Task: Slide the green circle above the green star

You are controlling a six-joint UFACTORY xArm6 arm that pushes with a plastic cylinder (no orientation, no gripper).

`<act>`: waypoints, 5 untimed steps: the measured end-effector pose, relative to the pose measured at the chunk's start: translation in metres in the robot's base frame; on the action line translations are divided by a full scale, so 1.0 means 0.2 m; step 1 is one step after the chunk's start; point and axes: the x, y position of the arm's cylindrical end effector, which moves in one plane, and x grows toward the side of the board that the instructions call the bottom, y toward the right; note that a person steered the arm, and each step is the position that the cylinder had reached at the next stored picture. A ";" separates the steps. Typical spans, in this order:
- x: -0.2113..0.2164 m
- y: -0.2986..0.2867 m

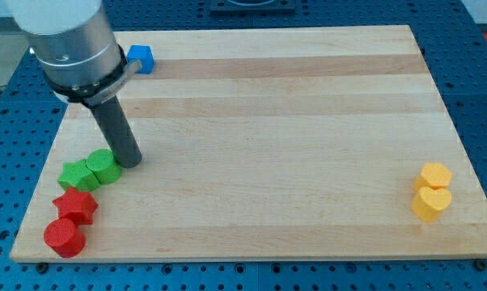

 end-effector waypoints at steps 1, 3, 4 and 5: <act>-0.09 0.08; 0.27 0.18; 0.26 0.06; 0.25 0.03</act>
